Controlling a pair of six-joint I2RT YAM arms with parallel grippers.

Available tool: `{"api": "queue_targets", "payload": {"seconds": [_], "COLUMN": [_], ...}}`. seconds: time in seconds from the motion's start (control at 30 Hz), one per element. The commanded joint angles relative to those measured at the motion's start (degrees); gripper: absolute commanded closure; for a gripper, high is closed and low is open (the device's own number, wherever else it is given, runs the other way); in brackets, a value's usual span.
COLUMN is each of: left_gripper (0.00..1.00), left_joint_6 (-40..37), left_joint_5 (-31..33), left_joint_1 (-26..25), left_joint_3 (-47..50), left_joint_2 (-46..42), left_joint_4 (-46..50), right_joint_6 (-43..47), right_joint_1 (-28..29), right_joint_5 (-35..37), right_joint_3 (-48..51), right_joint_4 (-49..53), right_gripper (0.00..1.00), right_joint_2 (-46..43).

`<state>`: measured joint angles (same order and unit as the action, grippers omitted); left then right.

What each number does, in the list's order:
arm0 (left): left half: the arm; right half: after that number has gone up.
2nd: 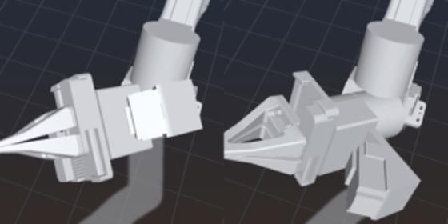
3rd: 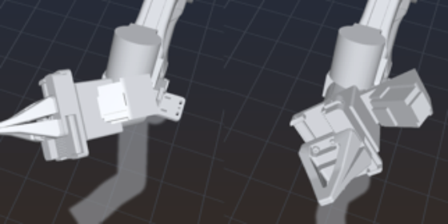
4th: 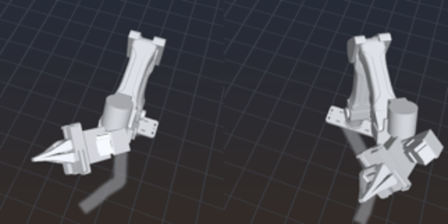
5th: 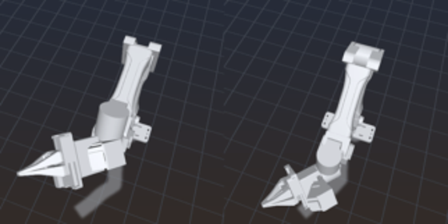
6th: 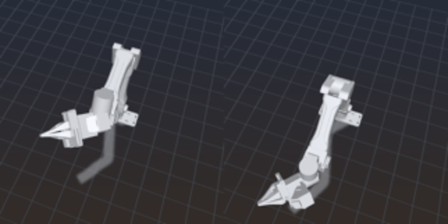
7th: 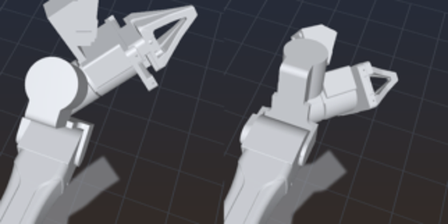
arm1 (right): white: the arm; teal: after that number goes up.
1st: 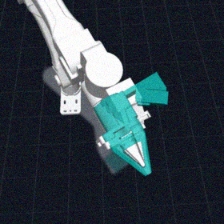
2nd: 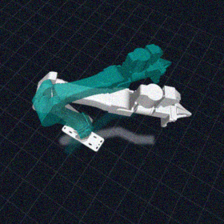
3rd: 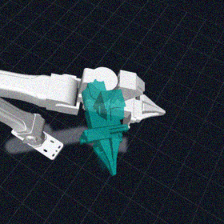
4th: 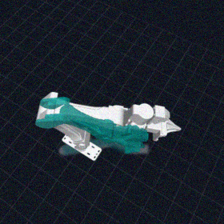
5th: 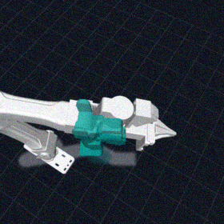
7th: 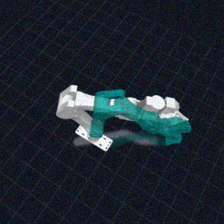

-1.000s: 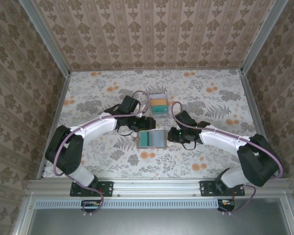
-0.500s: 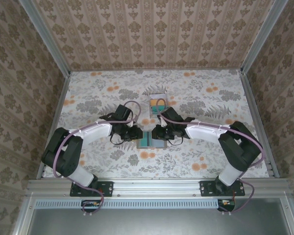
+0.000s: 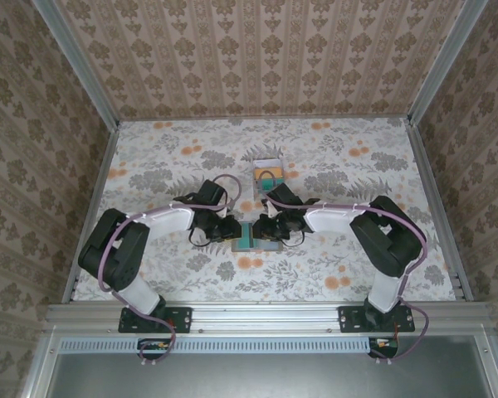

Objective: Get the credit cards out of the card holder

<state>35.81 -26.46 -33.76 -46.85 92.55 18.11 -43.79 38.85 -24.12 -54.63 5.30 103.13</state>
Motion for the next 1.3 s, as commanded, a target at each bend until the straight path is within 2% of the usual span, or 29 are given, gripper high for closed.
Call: {"api": "queue_targets", "payload": {"seconds": [0.0,0.27,0.33,0.4,0.6,0.67,1.0,1.13,1.27], "left_gripper": [0.78,0.79,0.79,0.80,0.94,0.96,1.00,1.00,1.00], "left_joint_6": [0.4,0.5,0.6,0.7,0.7,0.7,0.4,0.1,0.0], "left_joint_5": [1.1,1.2,1.2,1.5,4.3,4.6,4.8,4.4,4.4], "left_joint_1": [-0.5,-1.0,-1.0,-1.0,-0.8,-0.6,-0.3,-0.4,-0.5], "left_joint_3": [1.1,1.2,1.1,1.1,0.3,0.4,0.2,-0.2,-0.3], "left_joint_2": [1.0,1.1,1.1,1.1,2.3,2.6,3.0,3.2,3.3], "left_joint_4": [0.3,0.2,0.2,0.4,3.9,4.3,5.0,5.0,5.1], "right_joint_6": [-0.9,-1.2,-1.3,-1.4,-1.6,-1.6,-1.3,-2.0,-2.9], "right_joint_1": [-0.1,0.0,0.0,-0.1,-1.1,-1.7,-3.2,-3.2,-3.2], "right_joint_5": [-1.5,-2.0,-1.9,-1.8,-0.5,-0.3,-0.5,-2.4,-3.5], "right_joint_3": [-1.7,-2.0,-1.9,-1.7,0.3,1.2,3.3,3.1,2.9], "right_joint_4": [-0.7,-1.0,-1.0,-0.9,-0.3,-0.2,-0.6,-3.1,-4.8], "right_gripper": [0.76,0.78,0.81,0.88,0.98,1.00,1.00,0.88,0.83], "right_joint_2": [1.1,2.2,2.2,2.0,0.3,-0.4,-1.8,-0.9,0.4]}}
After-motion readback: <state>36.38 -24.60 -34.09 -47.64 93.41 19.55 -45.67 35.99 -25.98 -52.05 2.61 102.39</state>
